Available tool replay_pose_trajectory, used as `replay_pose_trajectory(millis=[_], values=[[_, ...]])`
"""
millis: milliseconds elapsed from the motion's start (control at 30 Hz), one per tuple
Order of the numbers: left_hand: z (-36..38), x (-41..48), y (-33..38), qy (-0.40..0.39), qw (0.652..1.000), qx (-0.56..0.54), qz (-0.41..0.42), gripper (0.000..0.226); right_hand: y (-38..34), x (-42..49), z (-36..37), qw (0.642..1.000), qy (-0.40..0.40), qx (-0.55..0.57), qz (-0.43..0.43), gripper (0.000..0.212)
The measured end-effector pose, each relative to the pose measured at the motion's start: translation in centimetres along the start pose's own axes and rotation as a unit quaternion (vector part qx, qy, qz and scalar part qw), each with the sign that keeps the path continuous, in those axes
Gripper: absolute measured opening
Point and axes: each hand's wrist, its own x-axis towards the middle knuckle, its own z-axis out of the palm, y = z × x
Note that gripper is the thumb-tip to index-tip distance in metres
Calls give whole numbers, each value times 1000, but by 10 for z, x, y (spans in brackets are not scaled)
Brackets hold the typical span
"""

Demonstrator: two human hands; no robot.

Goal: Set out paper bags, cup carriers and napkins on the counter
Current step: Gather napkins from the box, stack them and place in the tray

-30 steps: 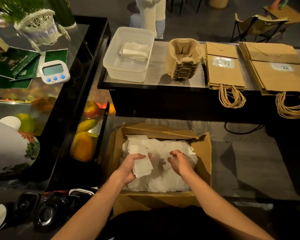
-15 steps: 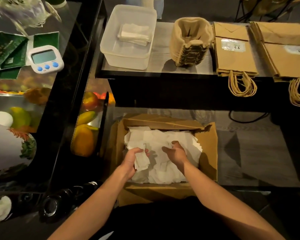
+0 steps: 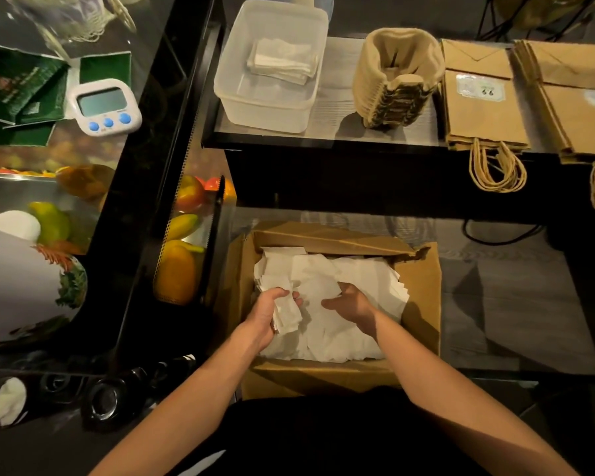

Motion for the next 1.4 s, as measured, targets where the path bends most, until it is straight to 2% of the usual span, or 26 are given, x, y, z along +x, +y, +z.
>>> replay_pose_trajectory(millis=[100,200,267,333,467,633,733,833,1000,1100,1267,1333,1400], values=[[0,0,1,-3,1000,2,7,27,2,-9,-17,1000,3,19,12,57],[2,0,2,1,1000,-4,-5,22,8,-12,-27,999,11,41,22,54],[5,1,1,4,1000,-6,-7,24,13,-14,-27,1000,-1,2,31,62],[10,0,1,9,1000,-2,-8,24,16,-15,-26,1000,0,-9,29,57],[16,-2,2,12,1000,-11,-17,22,13,-15,-35,996,15,79,24,38],[23,-7,2,18,1000,-21,-8,14,13,-21,-60,984,-12,173,33,37],[28,-7,-1,24,1000,-8,17,19,11,-27,-75,963,-76,257,24,41],[35,-8,-3,17,1000,-19,18,44,8,-32,-83,940,-140,311,-3,50],[50,-20,-2,-51,995,-80,-21,53,5,-34,-81,918,-156,365,-18,65],[55,-25,-2,-58,992,-108,-39,57,4,-37,-79,906,-158,393,-15,62],[55,-24,-8,-65,987,-142,-47,58,0,-54,-82,861,-196,469,-25,34],[56,-24,-12,-67,987,-145,-34,53,1,-55,-82,841,-204,500,-17,45],[58,-25,-14,-85,983,-161,-28,61,2,-52,-80,826,-222,518,-2,59]])
